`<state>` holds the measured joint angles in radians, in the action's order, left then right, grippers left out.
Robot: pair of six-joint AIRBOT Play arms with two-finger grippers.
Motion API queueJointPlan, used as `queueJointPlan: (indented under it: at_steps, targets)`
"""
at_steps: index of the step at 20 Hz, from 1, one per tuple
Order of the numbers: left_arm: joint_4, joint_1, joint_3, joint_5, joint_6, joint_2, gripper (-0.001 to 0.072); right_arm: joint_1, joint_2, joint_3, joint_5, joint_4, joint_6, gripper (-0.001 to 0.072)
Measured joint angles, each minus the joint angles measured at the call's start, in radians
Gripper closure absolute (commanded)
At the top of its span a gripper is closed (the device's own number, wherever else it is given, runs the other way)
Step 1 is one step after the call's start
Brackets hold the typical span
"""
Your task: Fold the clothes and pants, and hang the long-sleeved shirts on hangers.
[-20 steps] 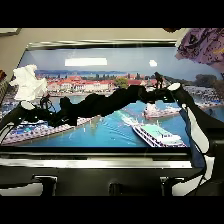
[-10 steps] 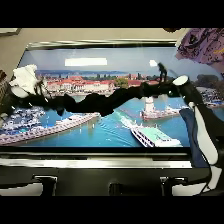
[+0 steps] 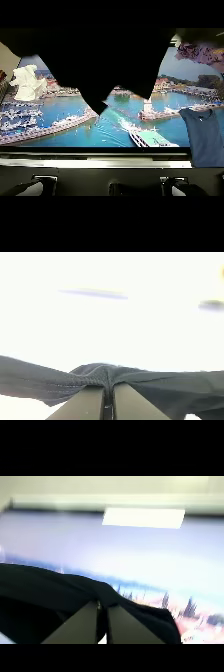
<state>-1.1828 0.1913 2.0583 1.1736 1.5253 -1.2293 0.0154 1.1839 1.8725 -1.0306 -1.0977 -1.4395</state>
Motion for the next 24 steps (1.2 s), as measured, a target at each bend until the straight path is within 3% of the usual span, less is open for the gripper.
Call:
queueJointPlan:
  at_steps: [6,11,16,20,24]
  targets:
    - [-0.208,0.012,-0.025,-0.002,0.161,0.338,0.0684,0.000,-0.311,0.055,-0.006,-0.139,-0.083,0.0678]
    - [-0.303,0.014,-0.037,0.014,0.230,0.413,0.0683,0.000,-0.353,0.061,-0.072,-0.182,-0.152,0.0678]
    - [-0.260,0.013,-0.063,0.053,0.172,0.220,0.0683,0.000,-0.151,0.061,-0.192,-0.177,-0.220,0.0677]
    - [-0.167,0.013,-0.078,0.053,0.095,-0.085,0.0683,0.002,0.142,0.061,-0.257,-0.137,-0.243,0.0678]
    - [-0.050,0.012,-0.082,-0.053,0.077,-0.401,0.0684,0.002,0.473,0.060,-0.226,-0.077,-0.254,0.0678]
